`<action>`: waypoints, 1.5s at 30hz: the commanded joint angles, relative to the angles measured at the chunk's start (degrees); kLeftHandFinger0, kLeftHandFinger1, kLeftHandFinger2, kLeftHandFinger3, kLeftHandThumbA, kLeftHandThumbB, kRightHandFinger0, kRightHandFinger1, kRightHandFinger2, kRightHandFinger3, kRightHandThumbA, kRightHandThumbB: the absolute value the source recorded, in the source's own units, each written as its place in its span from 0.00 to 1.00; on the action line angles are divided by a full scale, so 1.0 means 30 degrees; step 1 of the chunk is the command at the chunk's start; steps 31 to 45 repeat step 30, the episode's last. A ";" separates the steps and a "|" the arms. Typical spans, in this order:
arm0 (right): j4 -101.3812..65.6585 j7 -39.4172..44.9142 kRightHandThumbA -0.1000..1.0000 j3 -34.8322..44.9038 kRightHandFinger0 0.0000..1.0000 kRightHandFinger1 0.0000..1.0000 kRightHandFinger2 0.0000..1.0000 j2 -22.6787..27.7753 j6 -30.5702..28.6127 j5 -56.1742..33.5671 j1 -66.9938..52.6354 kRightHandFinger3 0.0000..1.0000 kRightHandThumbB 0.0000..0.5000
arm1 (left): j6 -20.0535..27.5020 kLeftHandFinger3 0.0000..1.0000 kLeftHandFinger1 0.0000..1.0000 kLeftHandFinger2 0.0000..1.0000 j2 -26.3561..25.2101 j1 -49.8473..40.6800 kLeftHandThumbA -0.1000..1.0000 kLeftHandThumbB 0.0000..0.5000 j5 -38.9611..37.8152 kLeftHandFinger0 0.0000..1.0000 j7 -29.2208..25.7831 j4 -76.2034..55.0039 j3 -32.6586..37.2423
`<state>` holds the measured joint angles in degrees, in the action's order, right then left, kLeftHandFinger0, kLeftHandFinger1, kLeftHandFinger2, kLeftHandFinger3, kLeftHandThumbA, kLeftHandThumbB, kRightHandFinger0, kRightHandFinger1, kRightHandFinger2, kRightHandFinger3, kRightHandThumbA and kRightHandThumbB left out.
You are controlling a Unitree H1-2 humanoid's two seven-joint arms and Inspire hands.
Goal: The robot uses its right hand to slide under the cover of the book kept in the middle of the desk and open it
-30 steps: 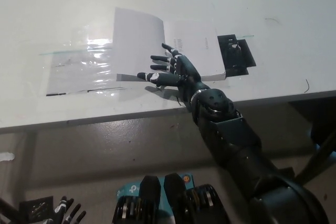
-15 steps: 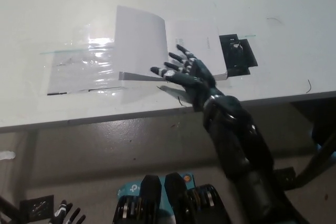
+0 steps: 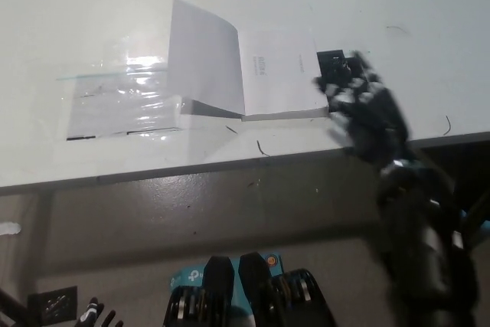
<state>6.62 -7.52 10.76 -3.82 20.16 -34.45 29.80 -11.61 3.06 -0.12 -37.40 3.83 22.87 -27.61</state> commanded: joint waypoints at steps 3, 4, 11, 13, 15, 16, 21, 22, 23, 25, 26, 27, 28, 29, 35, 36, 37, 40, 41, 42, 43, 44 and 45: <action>-0.7590 -0.3023 1.00 0.4902 0.94 0.84 0.92 0.0954 0.2256 -1.1030 -0.2379 1.00 0.24 | 0.0055 0.95 0.88 0.92 0.0122 -0.0287 0.95 0.29 -0.0346 0.92 0.0157 -0.0634 -0.0059; -0.7385 -0.2699 1.00 0.5721 0.95 0.85 0.92 0.0841 0.2007 -1.1312 -0.2937 1.00 0.23 | 0.0099 0.97 0.87 0.92 0.0100 -0.0304 0.95 0.27 -0.0302 0.92 0.0222 -0.0614 -0.0018; -0.5567 -0.1782 1.00 0.8121 0.91 0.86 0.92 0.0016 0.0090 -1.0705 -0.5354 1.00 0.31 | 0.0189 0.96 0.84 0.89 0.0043 -0.0251 0.94 0.25 -0.0132 0.88 -0.0082 -0.0552 -0.0125; -0.4884 -0.1626 1.00 0.8674 0.92 0.87 0.91 -0.0548 -0.0691 -0.9997 -0.5845 1.00 0.32 | 0.0104 0.99 0.85 0.90 0.0010 -0.0321 0.95 0.24 -0.0199 0.89 0.0132 -0.0602 -0.0072; -0.4397 -0.1496 1.00 0.8790 0.88 0.85 0.89 -0.0707 -0.0908 -0.9060 -0.6027 1.00 0.35 | 0.0123 0.98 0.85 0.90 0.0041 -0.0306 0.94 0.24 -0.0216 0.88 0.0073 -0.0550 -0.0114; -0.3091 -0.0519 1.00 0.8823 0.88 0.83 0.89 -0.0851 -0.1412 -0.8193 -0.6497 1.00 0.40 | 0.0215 0.97 0.84 0.89 0.0036 -0.0265 0.95 0.23 -0.0107 0.86 0.0044 -0.0486 -0.0074; -0.0828 -0.0043 1.00 0.8802 0.84 0.82 0.88 -0.1700 -0.2499 -0.6588 -0.7236 1.00 0.46 | 0.0241 0.93 0.84 0.87 0.0094 -0.0272 0.95 0.25 -0.0011 0.87 -0.0192 -0.0552 -0.0106; -0.0349 0.0277 1.00 0.8674 0.87 0.84 0.91 -0.1791 -0.2721 -0.6460 -0.7321 1.00 0.44 | 0.0224 0.95 0.85 0.89 0.0091 -0.0292 0.95 0.23 -0.0173 0.87 -0.0052 -0.0536 -0.0169; 0.0141 0.0513 1.00 0.8540 0.91 0.86 0.93 -0.1907 -0.2967 -0.6305 -0.7395 1.00 0.42 | 0.0198 0.96 0.85 0.91 0.0106 -0.0315 0.95 0.21 -0.0294 0.88 0.0037 -0.0562 -0.0217; 0.1230 0.0587 1.00 0.8315 0.92 0.86 0.90 -0.2123 -0.3330 -0.5903 -0.7490 1.00 0.40 | 0.0194 0.97 0.84 0.91 0.0093 -0.0341 0.96 0.21 -0.0268 0.86 0.0066 -0.0611 -0.0212; 0.1463 0.0435 1.00 0.8294 0.93 0.86 0.89 -0.2169 -0.3397 -0.5851 -0.7474 1.00 0.40 | 0.0236 0.98 0.84 0.91 0.0066 -0.0359 0.96 0.21 -0.0221 0.86 0.0149 -0.0581 -0.0171; 0.1859 0.0588 1.00 0.8202 0.93 0.86 0.89 -0.2204 -0.3562 -0.5760 -0.7472 1.00 0.40 | 0.0201 0.96 0.83 0.90 0.0079 -0.0348 0.95 0.22 -0.0235 0.86 0.0090 -0.0596 -0.0190; 0.2025 0.0510 1.00 0.8175 0.91 0.84 0.87 -0.2298 -0.3577 -0.5774 -0.7512 1.00 0.40 | 0.0174 0.96 0.83 0.89 0.0022 -0.0384 0.95 0.22 -0.0217 0.85 0.0142 -0.0624 -0.0164; 0.2406 0.0545 1.00 0.8155 0.91 0.85 0.85 -0.2305 -0.3655 -0.5815 -0.7476 1.00 0.41 | 0.0180 0.96 0.83 0.89 0.0038 -0.0398 0.95 0.22 -0.0228 0.85 0.0138 -0.0648 -0.0171; 0.2406 0.0545 1.00 0.8155 0.91 0.85 0.85 -0.2305 -0.3655 -0.5815 -0.7476 1.00 0.41 | 0.0180 0.96 0.83 0.89 0.0038 -0.0398 0.95 0.22 -0.0228 0.85 0.0138 -0.0648 -0.0171; 0.2406 0.0545 1.00 0.8155 0.91 0.85 0.85 -0.2305 -0.3655 -0.5815 -0.7476 1.00 0.41 | 0.0180 0.96 0.83 0.89 0.0038 -0.0398 0.95 0.22 -0.0228 0.85 0.0138 -0.0648 -0.0171; 0.2406 0.0545 1.00 0.8155 0.91 0.85 0.85 -0.2305 -0.3655 -0.5815 -0.7476 1.00 0.41 | 0.0180 0.96 0.83 0.89 0.0038 -0.0398 0.95 0.22 -0.0228 0.85 0.0138 -0.0648 -0.0171; 0.2406 0.0545 1.00 0.8155 0.91 0.85 0.85 -0.2305 -0.3655 -0.5815 -0.7476 1.00 0.41 | 0.0180 0.96 0.83 0.89 0.0038 -0.0398 0.95 0.22 -0.0228 0.85 0.0138 -0.0648 -0.0171; 0.2406 0.0545 1.00 0.8155 0.91 0.85 0.85 -0.2305 -0.3655 -0.5815 -0.7476 1.00 0.41 | 0.0180 0.96 0.83 0.89 0.0038 -0.0398 0.95 0.22 -0.0228 0.85 0.0138 -0.0648 -0.0171; 0.2406 0.0545 1.00 0.8155 0.91 0.85 0.85 -0.2305 -0.3655 -0.5815 -0.7476 1.00 0.41 | 0.0180 0.96 0.83 0.89 0.0038 -0.0398 0.95 0.22 -0.0228 0.85 0.0138 -0.0648 -0.0171; 0.2406 0.0545 1.00 0.8155 0.91 0.85 0.85 -0.2305 -0.3655 -0.5815 -0.7476 1.00 0.41 | 0.0180 0.96 0.83 0.89 0.0038 -0.0398 0.95 0.22 -0.0228 0.85 0.0138 -0.0648 -0.0171; 0.2406 0.0545 1.00 0.8155 0.91 0.85 0.85 -0.2305 -0.3655 -0.5815 -0.7476 1.00 0.41 | 0.0180 0.96 0.83 0.89 0.0038 -0.0398 0.95 0.22 -0.0228 0.85 0.0138 -0.0648 -0.0171; 0.2406 0.0545 1.00 0.8155 0.91 0.85 0.85 -0.2305 -0.3655 -0.5815 -0.7476 1.00 0.41 | 0.0180 0.96 0.83 0.89 0.0038 -0.0398 0.95 0.22 -0.0228 0.85 0.0138 -0.0648 -0.0171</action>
